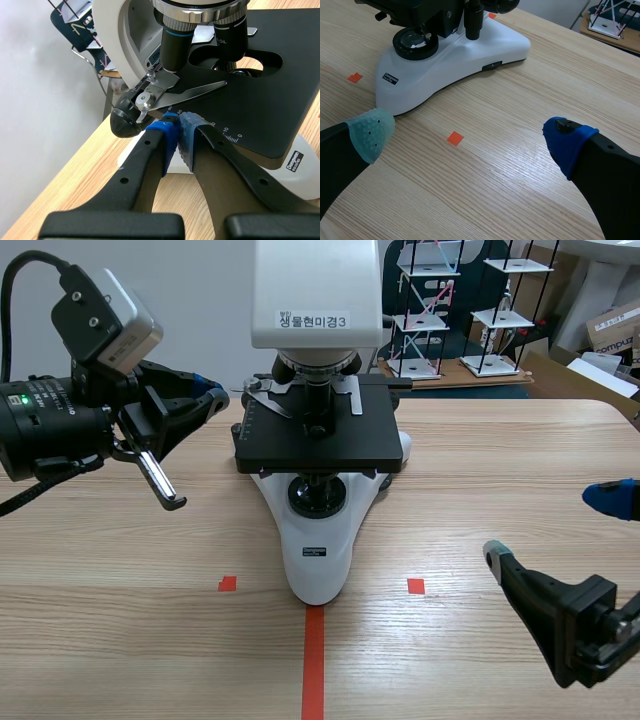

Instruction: Return to the home posture

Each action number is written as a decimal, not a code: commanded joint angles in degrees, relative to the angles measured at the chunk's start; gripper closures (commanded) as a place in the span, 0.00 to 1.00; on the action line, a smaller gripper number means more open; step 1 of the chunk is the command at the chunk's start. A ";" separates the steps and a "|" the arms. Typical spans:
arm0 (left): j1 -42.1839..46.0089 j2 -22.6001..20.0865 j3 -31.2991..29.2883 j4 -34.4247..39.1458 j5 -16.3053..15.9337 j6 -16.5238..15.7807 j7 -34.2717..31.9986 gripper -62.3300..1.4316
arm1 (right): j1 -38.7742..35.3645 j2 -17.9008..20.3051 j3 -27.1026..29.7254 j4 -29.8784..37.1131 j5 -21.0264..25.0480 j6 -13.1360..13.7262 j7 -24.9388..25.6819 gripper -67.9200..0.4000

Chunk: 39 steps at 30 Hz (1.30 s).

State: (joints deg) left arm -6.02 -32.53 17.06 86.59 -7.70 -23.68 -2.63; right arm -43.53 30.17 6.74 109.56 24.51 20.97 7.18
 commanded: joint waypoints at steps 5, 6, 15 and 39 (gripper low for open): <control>-0.04 0.00 -0.96 0.33 -0.59 0.39 -0.98 0.95 | 0.52 0.61 0.33 0.63 0.42 0.02 0.83 0.02; -0.04 0.00 -0.96 0.33 -0.59 0.39 -0.98 0.95 | 0.52 0.61 0.33 0.63 0.42 0.02 0.83 0.02; -0.02 0.00 -0.96 0.33 -0.59 0.39 -2.05 0.95 | 0.52 0.61 0.33 0.63 0.42 0.02 0.83 0.02; 1.55 0.13 -1.60 0.35 -0.59 0.39 -2.73 0.90 | 0.52 0.61 0.33 0.63 0.42 0.02 0.83 0.02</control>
State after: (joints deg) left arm -5.02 -32.53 16.73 86.59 -7.70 -23.66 -4.29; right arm -43.53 30.17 6.74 109.56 24.51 20.97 7.18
